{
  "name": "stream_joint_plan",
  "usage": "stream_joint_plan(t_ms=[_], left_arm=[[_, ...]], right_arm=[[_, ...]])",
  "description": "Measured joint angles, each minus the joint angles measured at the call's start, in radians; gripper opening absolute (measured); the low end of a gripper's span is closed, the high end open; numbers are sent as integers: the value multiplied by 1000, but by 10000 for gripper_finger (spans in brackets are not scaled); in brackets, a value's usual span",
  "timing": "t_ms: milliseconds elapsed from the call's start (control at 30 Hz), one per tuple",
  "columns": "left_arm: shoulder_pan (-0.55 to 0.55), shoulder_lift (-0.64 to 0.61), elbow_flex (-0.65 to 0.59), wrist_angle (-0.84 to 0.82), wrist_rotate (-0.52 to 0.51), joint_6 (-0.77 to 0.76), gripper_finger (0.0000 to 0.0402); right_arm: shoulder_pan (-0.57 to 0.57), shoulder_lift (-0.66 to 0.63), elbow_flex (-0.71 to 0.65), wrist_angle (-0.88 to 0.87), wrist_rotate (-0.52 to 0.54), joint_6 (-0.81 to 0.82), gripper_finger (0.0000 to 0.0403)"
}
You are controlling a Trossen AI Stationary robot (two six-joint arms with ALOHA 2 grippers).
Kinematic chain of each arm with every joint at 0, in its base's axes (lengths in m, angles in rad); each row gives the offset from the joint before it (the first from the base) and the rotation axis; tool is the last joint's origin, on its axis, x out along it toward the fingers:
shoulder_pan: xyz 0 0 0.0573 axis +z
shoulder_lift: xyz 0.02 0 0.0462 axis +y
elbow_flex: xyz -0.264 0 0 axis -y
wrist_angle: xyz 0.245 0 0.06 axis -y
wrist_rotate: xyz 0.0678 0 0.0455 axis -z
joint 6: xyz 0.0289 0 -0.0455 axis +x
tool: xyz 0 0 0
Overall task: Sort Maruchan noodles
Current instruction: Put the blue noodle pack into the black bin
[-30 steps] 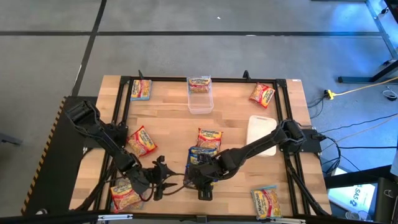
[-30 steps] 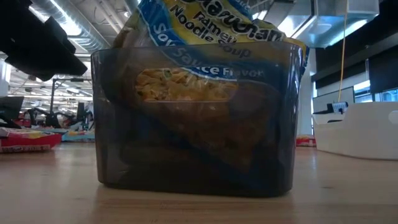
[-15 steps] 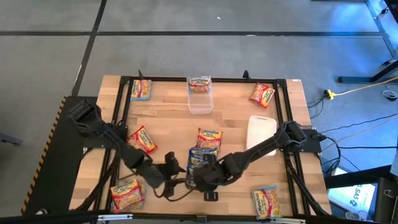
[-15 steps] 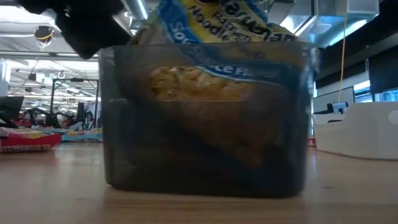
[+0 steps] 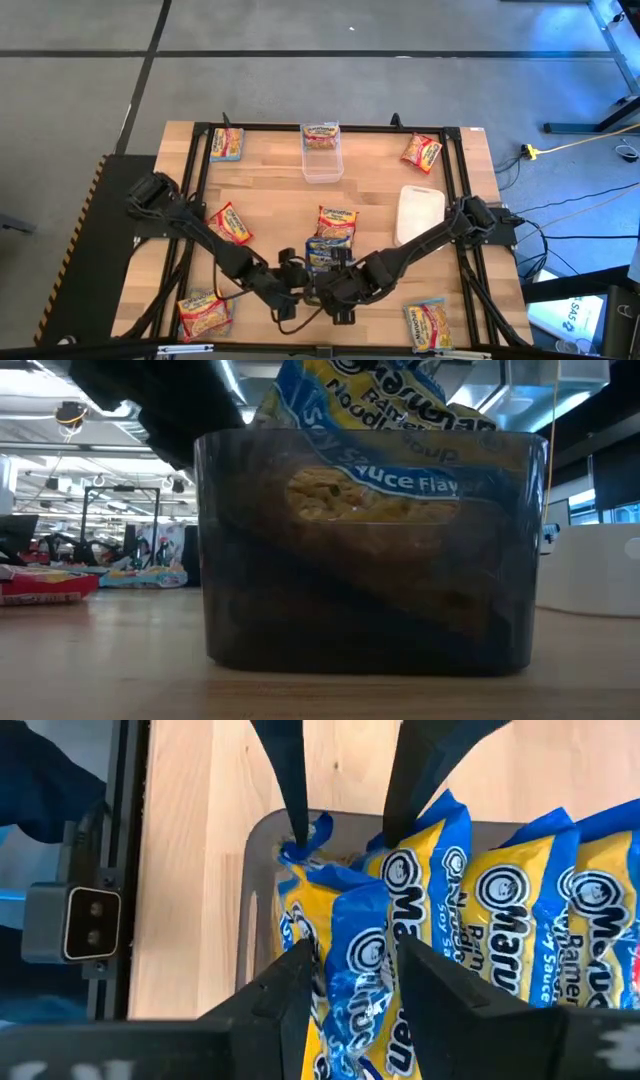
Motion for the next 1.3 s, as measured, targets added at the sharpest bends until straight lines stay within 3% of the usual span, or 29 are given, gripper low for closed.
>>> stream_joint_plan(t_ms=[267, 367, 500, 633, 967, 1300], left_arm=[[-8, -15, -4, -8, 8, 7, 198], [-14, -30, -4, -14, 5, 11, 198], [-28, -36, -5, -21, -1, 34, 198], [-41, -52, -4, -17, -3, 40, 198], [-97, -129, -5, -109, -56, 12, 198], [-135, -95, -5, -104, -128, -9, 198]], right_arm=[[25, -125, 0, -131, 27, 108, 122], [41, -170, 0, -169, 88, 161, 122], [66, -167, -20, -91, 80, 132, 122], [92, -160, -131, 36, 51, 112, 122], [57, -159, -366, 499, 19, 72, 122], [-5, -111, -373, 573, -11, -23, 61]])
